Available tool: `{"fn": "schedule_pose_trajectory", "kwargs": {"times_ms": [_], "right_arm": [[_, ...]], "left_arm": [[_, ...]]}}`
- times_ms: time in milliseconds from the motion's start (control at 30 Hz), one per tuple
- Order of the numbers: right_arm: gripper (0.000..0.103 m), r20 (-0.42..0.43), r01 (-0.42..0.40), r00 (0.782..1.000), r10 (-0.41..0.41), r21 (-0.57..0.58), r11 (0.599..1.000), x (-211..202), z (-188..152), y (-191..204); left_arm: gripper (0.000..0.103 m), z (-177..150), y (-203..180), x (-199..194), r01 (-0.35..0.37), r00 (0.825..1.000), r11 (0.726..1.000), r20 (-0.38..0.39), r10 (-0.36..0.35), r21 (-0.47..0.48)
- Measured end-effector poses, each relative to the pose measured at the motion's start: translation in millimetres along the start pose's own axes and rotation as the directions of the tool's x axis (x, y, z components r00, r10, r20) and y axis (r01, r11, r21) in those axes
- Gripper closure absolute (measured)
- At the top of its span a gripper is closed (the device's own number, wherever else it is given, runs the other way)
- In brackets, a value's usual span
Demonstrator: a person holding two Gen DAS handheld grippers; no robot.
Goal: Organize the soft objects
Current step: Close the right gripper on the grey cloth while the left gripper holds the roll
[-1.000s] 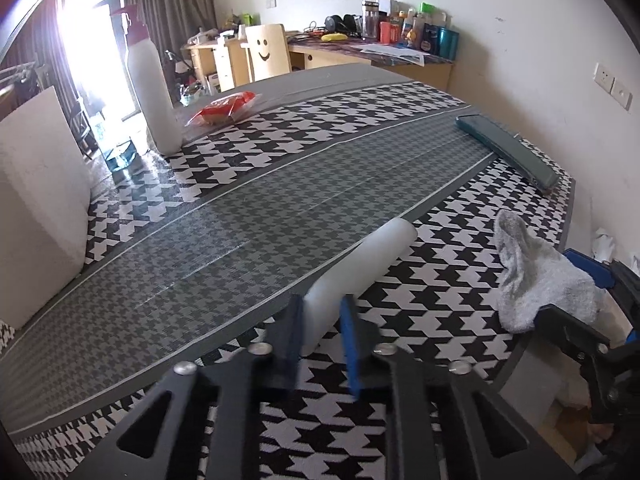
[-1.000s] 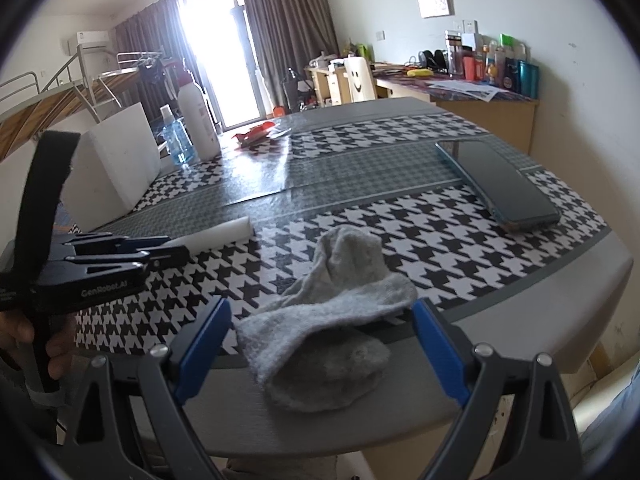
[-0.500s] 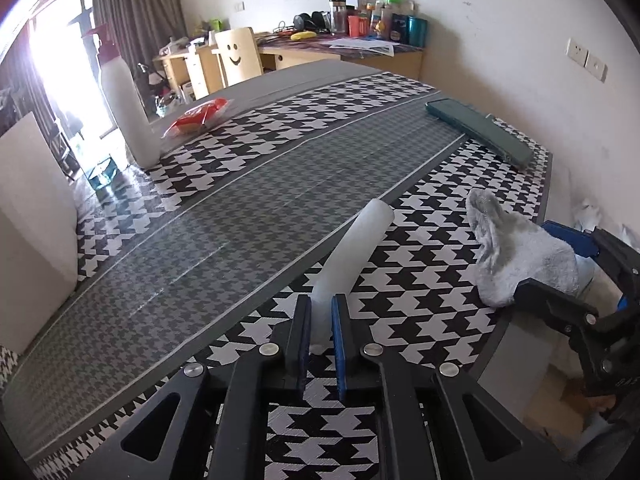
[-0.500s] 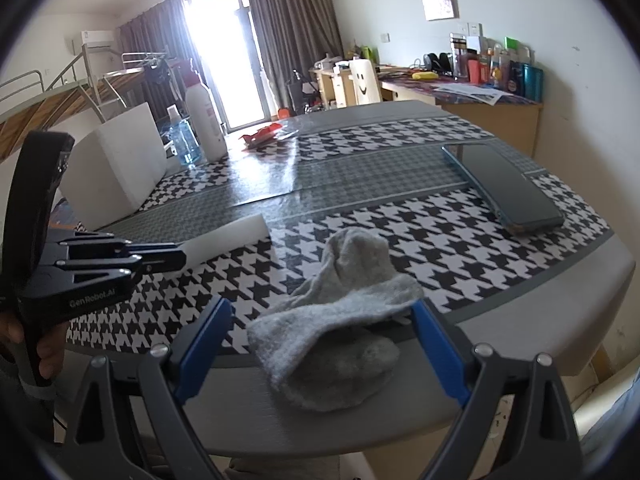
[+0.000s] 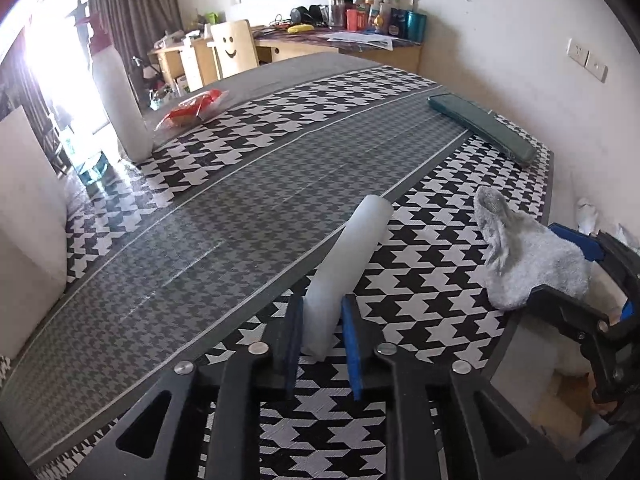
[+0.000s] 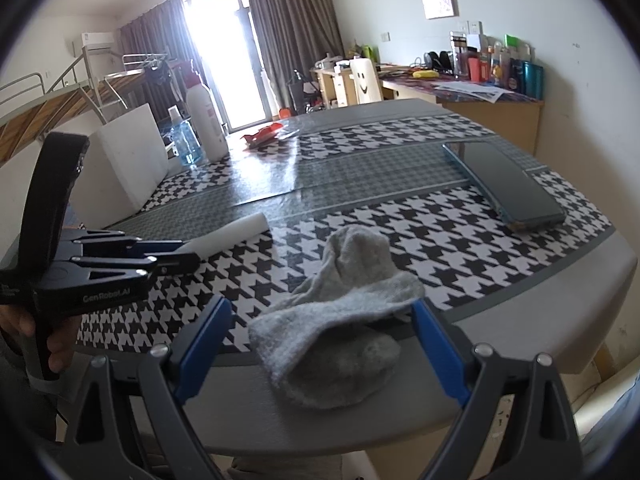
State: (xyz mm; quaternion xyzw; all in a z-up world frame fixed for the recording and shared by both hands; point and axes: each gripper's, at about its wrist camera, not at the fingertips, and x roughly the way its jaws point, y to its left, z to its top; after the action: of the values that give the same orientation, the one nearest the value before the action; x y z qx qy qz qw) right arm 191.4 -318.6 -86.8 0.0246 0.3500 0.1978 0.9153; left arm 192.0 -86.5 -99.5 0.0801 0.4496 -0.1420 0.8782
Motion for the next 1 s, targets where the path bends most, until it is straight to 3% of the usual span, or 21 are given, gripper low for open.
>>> {"fn": "schedule_pose_trajectory", "kwargs": {"times_ms": [133,400,700,767,867,1000], "right_arm": [[0.009,0.002,-0.001,1.0,0.001,-0.001,1.0,-1,0,0],[0.011,0.005,0.003,1.0,-0.003,-0.009,1.0,-3,1,3],[0.055,-0.042,0.015,0.999,-0.015,-0.013,1.0,2,0,3],[0.073,-0.058,0.02,0.998,-0.021,-0.019,1.0,5,0,4],[0.083,-0.071,0.025,0.997,-0.025,-0.013,1.0,7,0,4],[0.088,-0.055,0.018,0.998,-0.019,-0.023,1.0,2,5,8]], "left_arm": [[0.093,-1,-1,-9,-0.004,0.999,1.0,0.033,0.004,-0.003],[0.093,-2,-13,-56,0.072,0.981,0.997,0.182,-0.072,0.006],[0.093,-8,-20,-77,0.072,0.971,0.997,0.229,-0.076,0.028],[0.093,-10,-18,-77,0.07,0.971,0.997,0.228,-0.073,0.021],[0.093,-12,-15,-79,0.068,0.97,0.998,0.233,-0.069,0.01],[0.093,-15,-9,-85,0.06,0.968,0.998,0.245,-0.057,-0.006]]}}
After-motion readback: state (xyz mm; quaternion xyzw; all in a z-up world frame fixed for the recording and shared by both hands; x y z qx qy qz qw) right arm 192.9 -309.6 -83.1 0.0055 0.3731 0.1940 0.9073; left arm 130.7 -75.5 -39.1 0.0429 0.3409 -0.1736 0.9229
